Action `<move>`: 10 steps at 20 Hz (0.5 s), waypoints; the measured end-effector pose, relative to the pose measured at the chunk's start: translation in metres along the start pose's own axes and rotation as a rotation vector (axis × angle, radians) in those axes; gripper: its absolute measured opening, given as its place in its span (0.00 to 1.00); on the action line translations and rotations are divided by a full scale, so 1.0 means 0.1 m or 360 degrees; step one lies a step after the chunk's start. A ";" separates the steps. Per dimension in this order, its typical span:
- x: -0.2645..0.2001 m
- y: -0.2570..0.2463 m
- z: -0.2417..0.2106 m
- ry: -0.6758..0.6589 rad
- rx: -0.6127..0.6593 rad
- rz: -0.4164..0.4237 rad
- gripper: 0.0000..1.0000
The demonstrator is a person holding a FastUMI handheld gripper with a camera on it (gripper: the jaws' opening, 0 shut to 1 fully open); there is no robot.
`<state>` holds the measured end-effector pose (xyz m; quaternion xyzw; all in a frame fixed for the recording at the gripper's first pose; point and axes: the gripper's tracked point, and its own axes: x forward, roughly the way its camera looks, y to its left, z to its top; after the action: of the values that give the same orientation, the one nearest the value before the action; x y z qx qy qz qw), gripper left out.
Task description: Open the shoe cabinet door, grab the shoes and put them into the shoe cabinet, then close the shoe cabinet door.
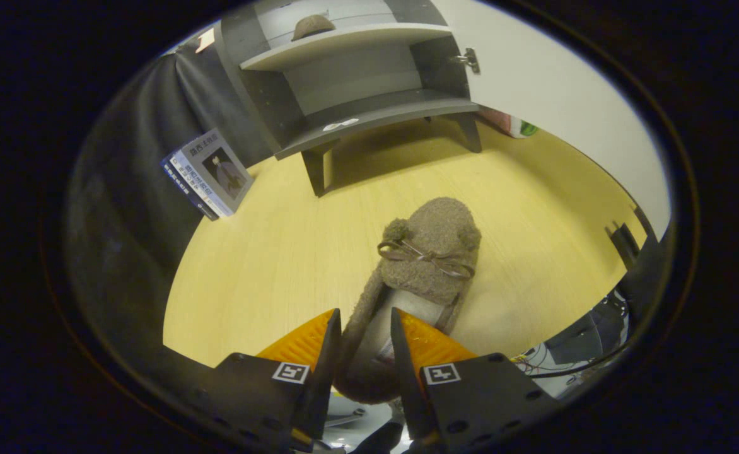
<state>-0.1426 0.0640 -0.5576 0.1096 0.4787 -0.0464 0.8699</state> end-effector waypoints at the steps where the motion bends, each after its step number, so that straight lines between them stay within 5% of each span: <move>1: 0.03 0.03 0.00 0.0009 -0.0019 -0.0006 0.52; 10: 0.27 0.12 -0.04 0.0136 -0.0118 -0.0225 0.50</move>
<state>-0.1288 0.0775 -0.5810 0.0453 0.5233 -0.0852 0.8467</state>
